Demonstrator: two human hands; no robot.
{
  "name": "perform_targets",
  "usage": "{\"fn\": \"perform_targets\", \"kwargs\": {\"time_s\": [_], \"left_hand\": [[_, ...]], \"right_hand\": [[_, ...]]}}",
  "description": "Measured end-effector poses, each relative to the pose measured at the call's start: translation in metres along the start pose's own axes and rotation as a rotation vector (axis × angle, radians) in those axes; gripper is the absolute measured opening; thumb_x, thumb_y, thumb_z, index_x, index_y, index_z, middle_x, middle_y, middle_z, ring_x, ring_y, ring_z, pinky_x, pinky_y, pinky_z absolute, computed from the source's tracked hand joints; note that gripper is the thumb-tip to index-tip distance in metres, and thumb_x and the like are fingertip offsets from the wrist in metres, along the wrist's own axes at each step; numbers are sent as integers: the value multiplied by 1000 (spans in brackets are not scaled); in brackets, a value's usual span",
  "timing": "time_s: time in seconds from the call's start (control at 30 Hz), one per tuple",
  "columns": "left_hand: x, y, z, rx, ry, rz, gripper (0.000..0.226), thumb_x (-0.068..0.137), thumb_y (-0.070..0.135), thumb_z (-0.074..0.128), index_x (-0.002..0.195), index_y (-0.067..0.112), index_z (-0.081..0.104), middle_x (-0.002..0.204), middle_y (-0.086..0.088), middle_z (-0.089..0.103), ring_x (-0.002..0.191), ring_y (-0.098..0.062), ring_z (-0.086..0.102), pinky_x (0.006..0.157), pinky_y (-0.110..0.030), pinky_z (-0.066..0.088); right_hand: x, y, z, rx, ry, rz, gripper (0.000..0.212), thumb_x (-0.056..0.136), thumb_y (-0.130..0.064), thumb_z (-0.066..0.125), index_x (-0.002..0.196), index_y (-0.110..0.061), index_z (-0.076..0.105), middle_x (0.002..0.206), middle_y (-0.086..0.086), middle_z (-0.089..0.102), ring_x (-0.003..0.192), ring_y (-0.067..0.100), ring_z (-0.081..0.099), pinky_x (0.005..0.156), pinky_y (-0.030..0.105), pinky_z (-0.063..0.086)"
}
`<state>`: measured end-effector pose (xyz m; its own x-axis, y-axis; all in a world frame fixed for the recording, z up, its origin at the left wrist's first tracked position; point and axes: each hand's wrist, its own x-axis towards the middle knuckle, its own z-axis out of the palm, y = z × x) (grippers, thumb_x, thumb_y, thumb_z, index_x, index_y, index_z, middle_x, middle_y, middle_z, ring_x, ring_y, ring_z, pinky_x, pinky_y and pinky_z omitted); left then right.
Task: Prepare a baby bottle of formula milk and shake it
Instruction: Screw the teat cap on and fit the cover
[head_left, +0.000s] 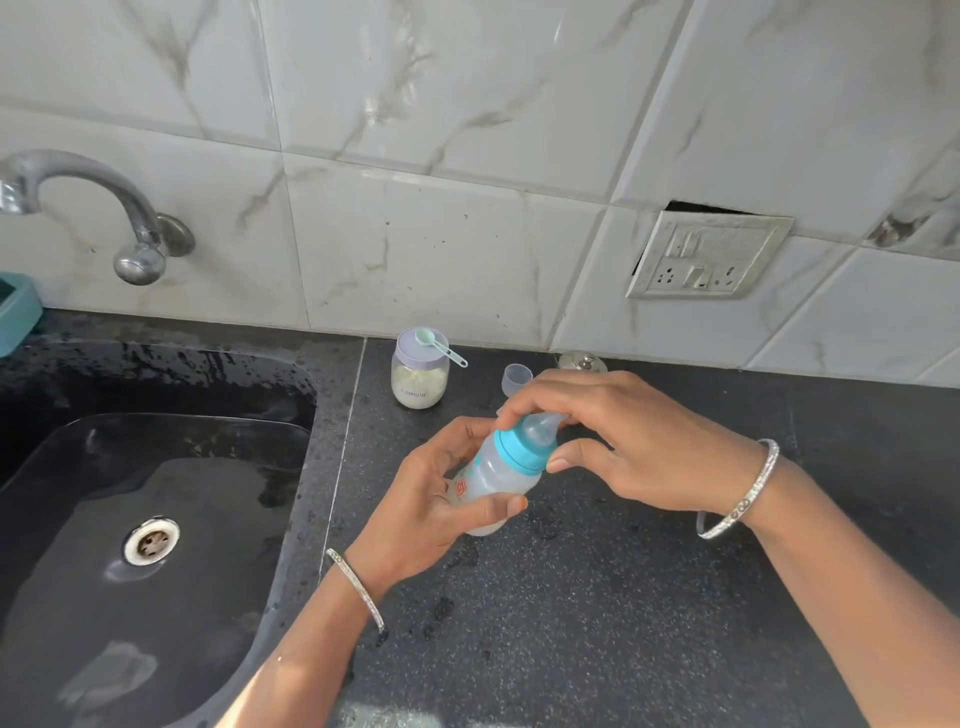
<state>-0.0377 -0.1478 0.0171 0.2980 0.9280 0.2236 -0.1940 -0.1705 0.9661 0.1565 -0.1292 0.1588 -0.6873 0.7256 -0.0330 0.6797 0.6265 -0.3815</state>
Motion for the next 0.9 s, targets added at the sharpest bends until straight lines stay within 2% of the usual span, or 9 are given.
{"fn": "perform_targets", "kwargs": {"time_s": [0.13,0.3,0.4,0.5,0.57,0.63,0.73,0.8,0.9], "left_hand": [[0,3,-1,-39,-22,-27,53,78,13,83,126,18,62,122,-6,69,114,-21,63,97,-36,52],[1,4,-1,-62,-49,-50,51,80,13,80,127,17,61,122,-5,69,112,-17,62,97,-34,50],[0,4,-1,-56,-60,-49,50,83,8,77,130,13,60,125,-8,68,115,-19,62,100,-36,50],[1,5,1,-46,-40,-36,52,83,6,77,131,11,60,126,-10,68,115,-19,62,100,-33,49],[1,5,1,-51,-33,-36,53,83,4,77,132,11,59,128,-9,67,116,-19,62,100,-32,50],[0,5,1,-56,-34,-36,54,83,3,77,133,12,59,129,-8,67,117,-21,62,101,-34,51],[1,6,2,-57,-39,-36,54,83,4,76,133,13,59,128,-8,67,118,-25,62,102,-37,50],[1,5,3,-49,-45,-39,55,83,6,77,134,14,59,128,-8,67,120,-28,61,103,-40,49],[1,5,5,-44,-48,-43,57,83,6,77,135,13,58,128,-8,67,119,-25,62,104,-37,49]], "right_hand": [[0,1,-7,15,-46,-39,46,89,7,72,128,-17,67,130,-3,67,120,10,58,103,27,44],[2,3,-10,9,-63,-69,46,88,11,71,126,-16,68,130,-5,67,120,2,55,102,8,37],[5,3,-11,0,-88,-71,45,90,8,70,128,-17,67,129,-5,66,118,4,56,99,10,40],[8,2,-9,-27,-109,-46,38,94,-5,73,129,-16,66,121,-1,64,104,15,62,92,27,51],[9,2,-6,-43,-88,6,33,94,-21,76,126,-14,67,113,2,65,89,17,68,84,35,55],[9,2,-3,-53,-14,61,38,90,-40,78,116,-14,69,99,0,68,78,12,67,72,32,55],[12,4,-2,-88,28,108,47,84,-58,76,106,-17,69,82,-3,72,74,10,67,63,28,54],[12,7,-4,-57,12,123,57,77,-60,82,115,-21,67,95,-6,73,79,8,70,71,29,59],[10,12,-14,96,-92,46,85,69,-39,97,142,-32,56,132,-11,62,116,3,65,92,21,60]]}}
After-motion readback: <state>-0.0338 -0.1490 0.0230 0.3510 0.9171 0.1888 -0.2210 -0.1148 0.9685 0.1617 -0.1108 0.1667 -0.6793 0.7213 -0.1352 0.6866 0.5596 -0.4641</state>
